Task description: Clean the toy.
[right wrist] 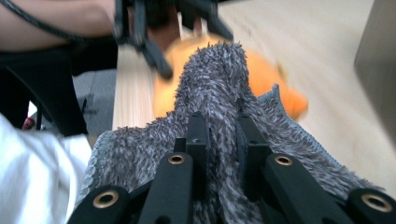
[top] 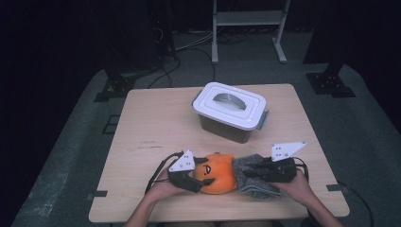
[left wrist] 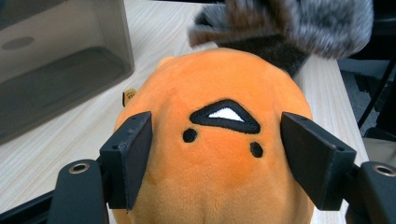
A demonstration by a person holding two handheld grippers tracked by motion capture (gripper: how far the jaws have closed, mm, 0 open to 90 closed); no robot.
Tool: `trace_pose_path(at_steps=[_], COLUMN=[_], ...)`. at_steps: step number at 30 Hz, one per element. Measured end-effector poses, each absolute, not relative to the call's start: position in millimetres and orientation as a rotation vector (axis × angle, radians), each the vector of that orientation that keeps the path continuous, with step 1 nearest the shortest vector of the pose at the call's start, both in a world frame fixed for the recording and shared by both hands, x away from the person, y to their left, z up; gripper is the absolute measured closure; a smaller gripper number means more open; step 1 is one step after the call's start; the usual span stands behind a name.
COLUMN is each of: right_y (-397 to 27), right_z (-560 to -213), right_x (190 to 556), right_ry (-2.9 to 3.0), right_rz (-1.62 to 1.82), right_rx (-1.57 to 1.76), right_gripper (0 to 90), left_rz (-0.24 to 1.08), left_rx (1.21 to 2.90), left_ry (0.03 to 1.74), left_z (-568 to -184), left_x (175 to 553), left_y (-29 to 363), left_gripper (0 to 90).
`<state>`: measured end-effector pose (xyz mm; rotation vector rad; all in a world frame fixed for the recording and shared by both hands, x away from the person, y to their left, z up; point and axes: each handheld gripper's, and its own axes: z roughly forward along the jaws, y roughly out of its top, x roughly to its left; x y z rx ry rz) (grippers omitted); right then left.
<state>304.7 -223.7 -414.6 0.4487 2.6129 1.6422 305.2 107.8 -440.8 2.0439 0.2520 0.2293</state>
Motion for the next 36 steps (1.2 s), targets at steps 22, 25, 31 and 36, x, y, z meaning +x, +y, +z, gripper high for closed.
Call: trace_pose_path(at_steps=[22,25,31,36], right_y=[-221,-216,-188,-170], right_z=[-429,-419,-407,-407], right_x=[299,307,326,337], right_ry=[2.699,2.646,2.638,2.643], right_rz=[1.529,1.592,1.601,1.590], right_rx=[0.449,0.445,0.403,0.383], right_gripper=[77.8,77.9,77.8,77.9], left_rz=[0.242,0.247,0.254,0.256], left_rx=[2.051,2.055,2.048,2.056], left_ry=[0.246,0.233,0.185,0.181], left_z=[-441,-441,-443,-442], left_x=[304,303,300,301], left_y=[108,107,107,107], left_gripper=[29.0,29.1,30.3,30.4])
